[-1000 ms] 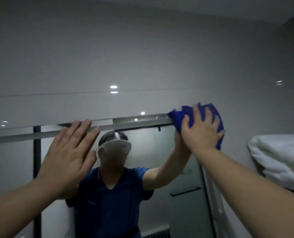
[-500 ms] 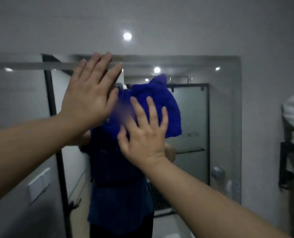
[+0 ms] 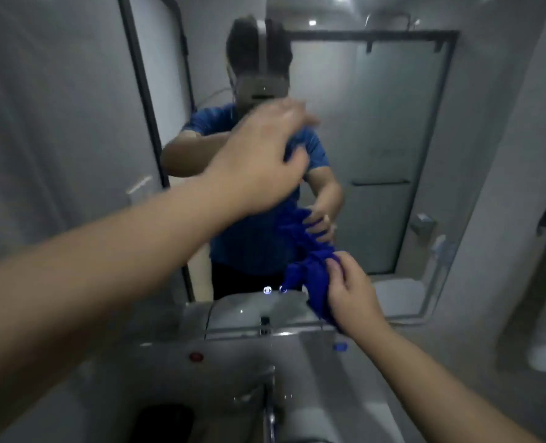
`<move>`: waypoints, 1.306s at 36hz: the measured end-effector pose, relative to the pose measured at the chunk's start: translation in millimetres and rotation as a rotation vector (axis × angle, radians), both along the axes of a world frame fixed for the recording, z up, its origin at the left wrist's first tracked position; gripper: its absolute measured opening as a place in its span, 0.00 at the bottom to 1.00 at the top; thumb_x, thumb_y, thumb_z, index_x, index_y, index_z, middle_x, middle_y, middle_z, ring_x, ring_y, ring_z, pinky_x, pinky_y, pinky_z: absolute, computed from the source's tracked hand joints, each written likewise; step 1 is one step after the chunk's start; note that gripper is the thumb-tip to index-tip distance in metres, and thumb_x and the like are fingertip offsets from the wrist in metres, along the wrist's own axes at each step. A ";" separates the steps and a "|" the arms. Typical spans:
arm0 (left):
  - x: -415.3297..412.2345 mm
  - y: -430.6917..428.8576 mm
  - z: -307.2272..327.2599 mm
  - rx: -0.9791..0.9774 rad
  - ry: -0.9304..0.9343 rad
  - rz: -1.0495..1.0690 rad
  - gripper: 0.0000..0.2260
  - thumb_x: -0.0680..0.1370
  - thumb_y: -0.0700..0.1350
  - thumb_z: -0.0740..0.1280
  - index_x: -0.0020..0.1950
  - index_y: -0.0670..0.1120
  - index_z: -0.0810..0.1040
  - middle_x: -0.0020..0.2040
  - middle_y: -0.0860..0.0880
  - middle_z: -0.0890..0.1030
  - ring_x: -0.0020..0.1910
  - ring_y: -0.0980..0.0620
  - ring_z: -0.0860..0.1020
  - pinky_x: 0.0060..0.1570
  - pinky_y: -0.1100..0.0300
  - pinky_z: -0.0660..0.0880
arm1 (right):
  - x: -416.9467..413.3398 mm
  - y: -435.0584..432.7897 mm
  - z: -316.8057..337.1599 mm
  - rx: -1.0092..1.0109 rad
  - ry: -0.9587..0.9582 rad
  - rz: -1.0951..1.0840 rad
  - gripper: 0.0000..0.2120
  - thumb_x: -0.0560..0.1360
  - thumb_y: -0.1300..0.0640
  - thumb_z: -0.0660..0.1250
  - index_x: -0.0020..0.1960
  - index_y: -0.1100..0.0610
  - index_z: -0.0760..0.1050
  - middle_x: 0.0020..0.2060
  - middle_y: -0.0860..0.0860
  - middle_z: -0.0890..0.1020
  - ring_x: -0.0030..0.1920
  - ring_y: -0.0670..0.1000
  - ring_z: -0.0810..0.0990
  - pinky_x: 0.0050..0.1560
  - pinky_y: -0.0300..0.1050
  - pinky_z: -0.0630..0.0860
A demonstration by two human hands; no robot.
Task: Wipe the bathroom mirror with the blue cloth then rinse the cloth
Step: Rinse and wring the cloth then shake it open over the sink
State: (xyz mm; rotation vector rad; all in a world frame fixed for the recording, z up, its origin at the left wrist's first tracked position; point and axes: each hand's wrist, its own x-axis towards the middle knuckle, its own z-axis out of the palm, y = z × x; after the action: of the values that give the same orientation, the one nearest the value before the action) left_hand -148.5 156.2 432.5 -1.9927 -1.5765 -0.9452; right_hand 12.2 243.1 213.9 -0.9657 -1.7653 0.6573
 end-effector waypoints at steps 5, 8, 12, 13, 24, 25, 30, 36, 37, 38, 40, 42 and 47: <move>26.0 -78.4 -174.4 -0.425 -0.470 -0.096 0.19 0.81 0.55 0.69 0.72 0.61 0.78 0.69 0.60 0.79 0.68 0.62 0.76 0.70 0.63 0.73 | 36.2 -62.0 -61.9 -0.529 0.147 -0.006 0.13 0.88 0.49 0.60 0.58 0.51 0.82 0.47 0.48 0.87 0.52 0.52 0.85 0.55 0.47 0.77; 35.5 -121.7 -276.8 -0.758 -0.857 -0.021 0.30 0.71 0.71 0.74 0.71 0.76 0.69 0.70 0.64 0.77 0.68 0.63 0.77 0.68 0.60 0.77 | 42.3 -106.9 -89.1 -0.678 0.111 0.084 0.14 0.86 0.44 0.63 0.51 0.48 0.83 0.43 0.50 0.88 0.47 0.55 0.87 0.53 0.53 0.82; 61.6 -170.4 -356.9 -1.024 -1.089 -0.166 0.41 0.73 0.59 0.82 0.79 0.60 0.63 0.76 0.62 0.73 0.58 0.81 0.69 0.56 0.82 0.68 | 35.6 -150.1 -98.7 -0.848 0.113 0.202 0.14 0.87 0.48 0.63 0.49 0.51 0.84 0.39 0.51 0.87 0.41 0.52 0.85 0.44 0.48 0.80; 66.8 -176.7 -370.5 -1.047 -1.249 -0.348 0.39 0.74 0.58 0.81 0.78 0.51 0.67 0.76 0.57 0.74 0.59 0.81 0.71 0.58 0.81 0.68 | 32.5 -157.5 -105.0 -0.893 0.092 0.235 0.14 0.87 0.47 0.63 0.49 0.48 0.84 0.42 0.50 0.88 0.45 0.52 0.87 0.49 0.49 0.83; 37.4 -210.8 -510.0 -1.223 -1.160 0.357 0.07 0.76 0.54 0.72 0.52 0.57 0.80 0.49 0.55 0.86 0.51 0.56 0.85 0.58 0.53 0.83 | 44.7 -162.6 -174.6 -1.018 0.060 0.225 0.12 0.86 0.53 0.65 0.48 0.50 0.84 0.38 0.47 0.86 0.39 0.48 0.83 0.41 0.37 0.76; 39.6 -212.7 -501.7 -1.201 -1.198 0.391 0.08 0.75 0.54 0.73 0.53 0.58 0.81 0.48 0.56 0.87 0.50 0.55 0.86 0.57 0.51 0.85 | 47.9 -160.1 -181.9 -1.036 0.069 0.217 0.11 0.87 0.53 0.64 0.51 0.51 0.84 0.40 0.49 0.88 0.41 0.50 0.85 0.43 0.40 0.77; 50.3 -204.5 -477.0 -0.972 -1.377 0.376 0.16 0.76 0.43 0.76 0.59 0.58 0.80 0.47 0.55 0.89 0.44 0.55 0.87 0.44 0.57 0.85 | 55.5 -158.1 -216.9 -0.976 0.090 0.201 0.12 0.87 0.58 0.62 0.54 0.54 0.85 0.42 0.51 0.88 0.41 0.49 0.86 0.40 0.41 0.80; 36.4 -193.0 -548.3 -1.191 -1.316 0.636 0.05 0.85 0.41 0.67 0.57 0.50 0.80 0.48 0.54 0.84 0.48 0.52 0.83 0.44 0.61 0.80 | 54.4 -150.0 -341.9 -0.868 -0.408 0.153 0.22 0.83 0.38 0.58 0.49 0.52 0.83 0.44 0.52 0.84 0.46 0.56 0.84 0.49 0.56 0.83; 32.1 -193.0 -557.6 -1.216 -1.357 0.696 0.07 0.86 0.41 0.66 0.61 0.51 0.80 0.53 0.53 0.84 0.53 0.50 0.83 0.48 0.62 0.79 | 53.9 -148.0 -362.6 -0.874 -0.576 0.184 0.21 0.79 0.40 0.58 0.50 0.53 0.84 0.44 0.53 0.85 0.47 0.58 0.85 0.49 0.56 0.83; 27.6 -193.8 -568.2 -1.205 -1.385 0.725 0.11 0.86 0.42 0.64 0.65 0.51 0.81 0.58 0.52 0.84 0.56 0.50 0.83 0.53 0.62 0.79 | 51.0 -148.2 -372.4 -0.916 -0.679 0.208 0.19 0.76 0.45 0.60 0.53 0.54 0.84 0.45 0.55 0.86 0.49 0.60 0.85 0.51 0.56 0.84; 20.3 -188.6 -572.7 -1.224 -1.391 0.697 0.12 0.86 0.44 0.62 0.63 0.54 0.83 0.61 0.54 0.84 0.56 0.54 0.82 0.57 0.62 0.79 | 44.4 -152.1 -379.5 -1.037 -0.678 0.234 0.15 0.79 0.55 0.65 0.61 0.60 0.83 0.49 0.57 0.86 0.51 0.61 0.86 0.51 0.54 0.84; 14.0 -177.9 -567.6 -1.217 -1.447 0.683 0.12 0.86 0.47 0.63 0.65 0.51 0.83 0.61 0.52 0.85 0.57 0.52 0.83 0.62 0.56 0.81 | 42.0 -155.3 -391.6 -1.065 -0.729 0.242 0.12 0.81 0.58 0.65 0.62 0.60 0.81 0.53 0.57 0.85 0.50 0.58 0.84 0.44 0.44 0.80; 1.0 -131.3 -519.9 -0.975 -1.964 0.669 0.13 0.87 0.54 0.66 0.63 0.47 0.82 0.57 0.46 0.86 0.53 0.44 0.84 0.55 0.48 0.82 | 48.7 -153.1 -426.3 -1.124 -0.945 0.325 0.04 0.79 0.53 0.63 0.48 0.50 0.76 0.45 0.50 0.82 0.45 0.51 0.81 0.46 0.44 0.80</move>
State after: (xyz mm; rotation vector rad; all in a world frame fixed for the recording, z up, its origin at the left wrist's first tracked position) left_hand -147.5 24.9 -87.5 0.1965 -3.6984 -2.1661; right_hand 60.9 90.0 -212.5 -1.9832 -2.3873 1.6978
